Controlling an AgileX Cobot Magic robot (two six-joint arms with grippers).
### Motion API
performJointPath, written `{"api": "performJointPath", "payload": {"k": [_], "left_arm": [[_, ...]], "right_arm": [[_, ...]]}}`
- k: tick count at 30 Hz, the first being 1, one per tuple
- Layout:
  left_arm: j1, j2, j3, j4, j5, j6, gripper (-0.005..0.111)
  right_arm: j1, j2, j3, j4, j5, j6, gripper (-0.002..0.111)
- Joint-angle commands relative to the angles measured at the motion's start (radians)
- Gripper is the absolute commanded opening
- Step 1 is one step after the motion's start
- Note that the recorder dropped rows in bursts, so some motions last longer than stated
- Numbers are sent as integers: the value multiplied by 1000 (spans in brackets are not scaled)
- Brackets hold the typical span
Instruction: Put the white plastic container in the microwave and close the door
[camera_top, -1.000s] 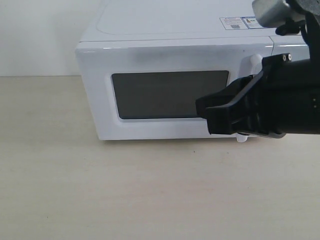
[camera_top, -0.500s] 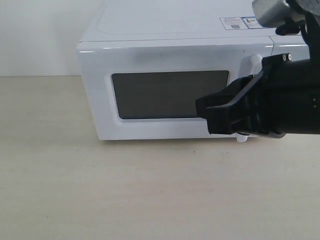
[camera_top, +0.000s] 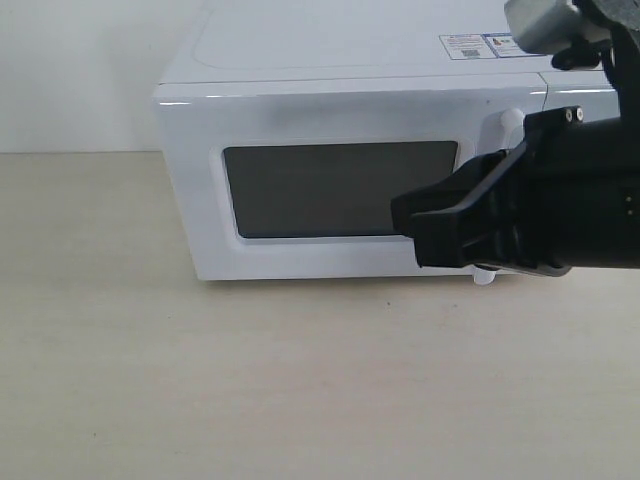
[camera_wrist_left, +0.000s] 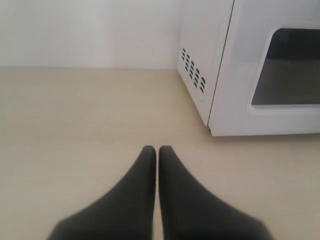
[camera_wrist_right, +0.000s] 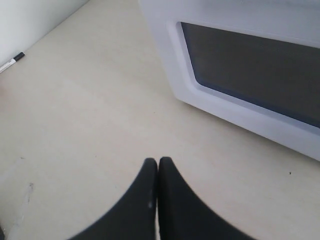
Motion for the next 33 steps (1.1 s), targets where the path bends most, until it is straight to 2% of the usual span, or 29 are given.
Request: {"api": "performJointPath", "payload": {"k": [1, 8, 12, 21, 33], "left_arm": [[5, -2, 4, 7, 16, 4, 4], [5, -2, 4, 7, 16, 6, 4], [5, -2, 4, 10, 16, 73, 4], [57, -2, 4, 7, 16, 72, 4], [57, -2, 4, 7, 16, 72, 4]], "right_arm": [[-7, -6, -4, 4, 5, -5, 0], [-7, -6, -4, 4, 5, -5, 0], [-7, -6, -4, 4, 5, -5, 0], [-7, -6, -4, 4, 5, -5, 0], [-7, -6, -4, 4, 5, -5, 0]]}}
